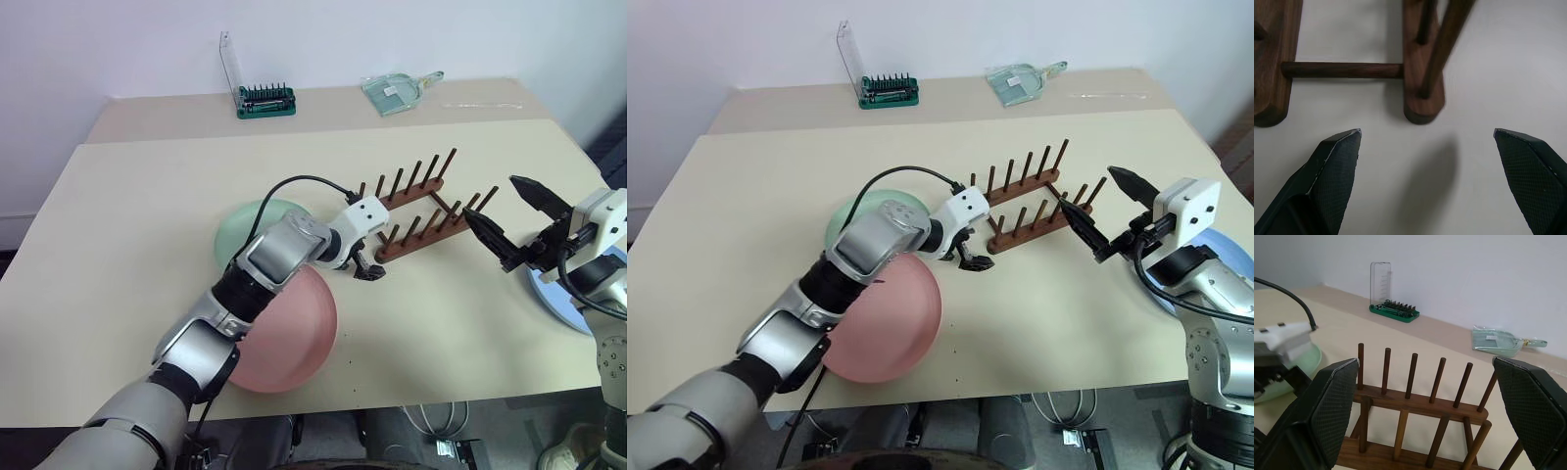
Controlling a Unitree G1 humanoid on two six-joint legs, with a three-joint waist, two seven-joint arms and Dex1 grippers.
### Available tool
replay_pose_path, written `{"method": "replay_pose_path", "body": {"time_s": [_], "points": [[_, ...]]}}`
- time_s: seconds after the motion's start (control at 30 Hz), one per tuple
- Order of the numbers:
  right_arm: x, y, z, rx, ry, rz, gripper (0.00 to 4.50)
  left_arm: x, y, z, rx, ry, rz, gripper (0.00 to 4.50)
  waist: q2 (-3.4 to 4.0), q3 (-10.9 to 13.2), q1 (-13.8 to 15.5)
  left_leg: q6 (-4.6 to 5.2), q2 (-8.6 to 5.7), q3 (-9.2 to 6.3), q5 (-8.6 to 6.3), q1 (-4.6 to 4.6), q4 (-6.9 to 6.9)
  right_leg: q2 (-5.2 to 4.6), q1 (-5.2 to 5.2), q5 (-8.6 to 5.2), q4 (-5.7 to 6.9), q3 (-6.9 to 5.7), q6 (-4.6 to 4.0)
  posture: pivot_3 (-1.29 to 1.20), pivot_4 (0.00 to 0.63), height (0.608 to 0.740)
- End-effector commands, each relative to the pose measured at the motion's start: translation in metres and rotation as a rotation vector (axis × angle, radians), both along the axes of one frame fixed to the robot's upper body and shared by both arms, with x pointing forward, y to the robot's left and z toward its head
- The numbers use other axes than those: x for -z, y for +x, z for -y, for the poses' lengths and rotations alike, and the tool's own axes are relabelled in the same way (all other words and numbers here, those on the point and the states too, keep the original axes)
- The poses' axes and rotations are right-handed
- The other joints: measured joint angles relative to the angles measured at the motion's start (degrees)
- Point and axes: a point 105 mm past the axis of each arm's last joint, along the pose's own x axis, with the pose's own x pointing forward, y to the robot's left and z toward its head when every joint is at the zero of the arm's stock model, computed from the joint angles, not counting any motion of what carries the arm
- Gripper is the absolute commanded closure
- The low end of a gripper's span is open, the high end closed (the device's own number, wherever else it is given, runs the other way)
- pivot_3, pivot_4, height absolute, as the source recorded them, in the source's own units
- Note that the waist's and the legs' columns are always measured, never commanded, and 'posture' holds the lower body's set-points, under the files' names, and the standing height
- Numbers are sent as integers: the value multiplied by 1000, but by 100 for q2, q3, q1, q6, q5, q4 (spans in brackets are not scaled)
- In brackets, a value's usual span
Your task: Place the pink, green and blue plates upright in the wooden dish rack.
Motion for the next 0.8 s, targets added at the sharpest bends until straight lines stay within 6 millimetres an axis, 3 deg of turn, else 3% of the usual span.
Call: {"method": "replay_pose_path", "body": {"time_s": [0.03,0.23,0.73,0.8], "points": [[-16,-7,-1,4,-23,75,39,-9,7,6,-23,12,40,0,0,0,0,0,0,0,0,0,0,0,0,0,0,0,0,0,150,740],[-15,-10,-1,11,-27,73,39,-4,16,10,-57,14,24,0,0,0,12,0,0,1,0,0,0,0,1,0,0,0,0,0,150,740],[-17,-17,3,46,-33,81,39,16,15,25,-15,66,17,0,2,-2,42,12,-1,2,-8,56,-1,-2,63,-5,-6,0,8,0,150,740],[-17,-18,4,51,-35,82,0,18,15,26,-15,63,5,551,2,-2,47,38,-1,2,-23,71,-1,-2,82,-10,-16,0,16,0,150,740]]}}
